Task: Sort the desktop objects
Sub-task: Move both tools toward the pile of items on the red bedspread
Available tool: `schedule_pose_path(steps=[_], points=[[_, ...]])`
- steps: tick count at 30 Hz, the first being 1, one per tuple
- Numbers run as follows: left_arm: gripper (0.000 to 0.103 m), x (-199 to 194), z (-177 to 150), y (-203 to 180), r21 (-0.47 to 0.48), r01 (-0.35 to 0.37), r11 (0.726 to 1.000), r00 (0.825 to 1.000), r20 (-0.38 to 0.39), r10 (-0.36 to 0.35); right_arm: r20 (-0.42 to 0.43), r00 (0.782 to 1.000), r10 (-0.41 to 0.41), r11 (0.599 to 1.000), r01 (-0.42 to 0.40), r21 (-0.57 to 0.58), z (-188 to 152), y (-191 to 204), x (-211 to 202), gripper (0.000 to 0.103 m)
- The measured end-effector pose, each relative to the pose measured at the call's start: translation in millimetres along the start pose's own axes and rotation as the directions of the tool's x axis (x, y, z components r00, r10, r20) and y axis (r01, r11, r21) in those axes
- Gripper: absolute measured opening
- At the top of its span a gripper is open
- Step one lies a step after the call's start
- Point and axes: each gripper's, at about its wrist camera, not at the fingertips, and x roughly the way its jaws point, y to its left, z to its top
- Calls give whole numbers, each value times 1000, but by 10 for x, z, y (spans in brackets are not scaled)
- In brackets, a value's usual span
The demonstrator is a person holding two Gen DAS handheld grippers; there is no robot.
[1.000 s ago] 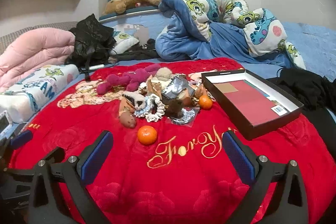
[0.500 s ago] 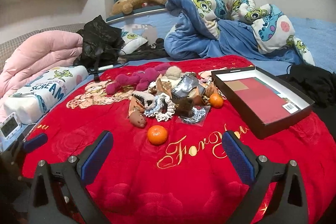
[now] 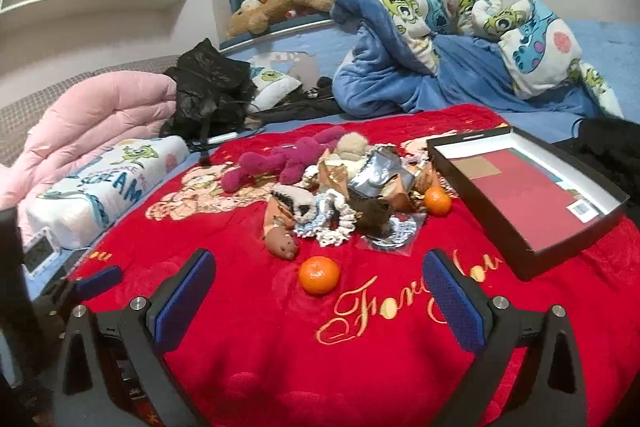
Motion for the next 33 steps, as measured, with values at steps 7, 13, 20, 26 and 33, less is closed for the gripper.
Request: schedule_pose_path(steps=[7, 13, 20, 26, 33], points=[[103, 41, 56, -28, -1, 10, 1000, 1000, -9, -10, -14, 1000, -23, 1000, 23, -9, 24, -21, 59, 103], [103, 154, 112, -48, -26, 32, 999, 999, -30, -33, -36, 997, -63, 998, 62, -13, 54, -80, 152, 103], [103, 304, 319, -152, 2, 30, 1000, 999, -35, -30, -39, 998, -52, 999, 53, 13, 149, -156, 219, 103], [103, 498, 493, -261, 12, 36, 999, 998, -46, -35, -57, 998, -39, 999, 39, 4, 285, -202, 381, 103], [103, 834, 598, -289, 6, 40, 999, 995, -88, -39, -72, 996, -51, 998, 53, 23, 408, -331, 640, 98]])
